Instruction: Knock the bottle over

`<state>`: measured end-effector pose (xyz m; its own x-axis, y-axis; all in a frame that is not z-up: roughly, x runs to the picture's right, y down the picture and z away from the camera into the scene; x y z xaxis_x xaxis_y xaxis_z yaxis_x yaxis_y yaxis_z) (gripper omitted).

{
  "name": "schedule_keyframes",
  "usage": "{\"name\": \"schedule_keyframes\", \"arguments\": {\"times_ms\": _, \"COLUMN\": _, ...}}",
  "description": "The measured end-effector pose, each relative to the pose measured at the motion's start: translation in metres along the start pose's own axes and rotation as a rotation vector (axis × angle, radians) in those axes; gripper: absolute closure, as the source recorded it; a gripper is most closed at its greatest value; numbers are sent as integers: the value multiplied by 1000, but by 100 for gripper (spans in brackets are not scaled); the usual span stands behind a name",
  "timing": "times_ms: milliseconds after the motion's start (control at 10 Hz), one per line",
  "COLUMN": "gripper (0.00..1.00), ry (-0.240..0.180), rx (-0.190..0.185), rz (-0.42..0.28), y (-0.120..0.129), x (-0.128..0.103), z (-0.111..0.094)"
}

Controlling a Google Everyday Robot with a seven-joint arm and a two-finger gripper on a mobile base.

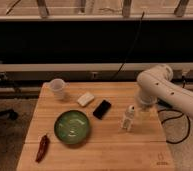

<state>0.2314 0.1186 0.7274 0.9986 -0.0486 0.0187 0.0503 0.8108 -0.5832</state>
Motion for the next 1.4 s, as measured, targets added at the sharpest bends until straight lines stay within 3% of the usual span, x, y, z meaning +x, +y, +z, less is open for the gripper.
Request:
{"name": "schedule_keyframes", "arguments": {"times_ms": 200, "gripper": 38, "ry": -4, "rx": -2, "rz": -5, "y": -1, "x": -4, "z": 0}}
{"name": "schedule_keyframes", "arguments": {"times_ms": 300, "gripper": 41, "ry": -5, "rx": -3, "rz": -7, "y": -2, "x": -5, "z": 1}}
{"name": "schedule_keyframes", "arguments": {"times_ms": 600, "gripper": 23, "ry": -9, "rx": -8, "rz": -14, "y": -2, "x": -8, "z": 1}}
{"name": "schedule_keyframes", "arguments": {"times_ms": 700, "gripper": 21, "ry": -12, "rx": -11, "rz": -15, "y": -1, "x": -10, "z": 2}}
{"name": "schedule_keyframes", "arguments": {"times_ms": 1100, "gripper": 43, "ry": -22, "rx": -17, "rz": -27, "y": -3, "x": -23, "z": 1}}
{"name": "schedule_keyframes", "arguments": {"times_ms": 1400, "gripper": 32, "ry": -24, "rx": -27, "rz": -42, "y": -1, "x": -21, "z": 1}}
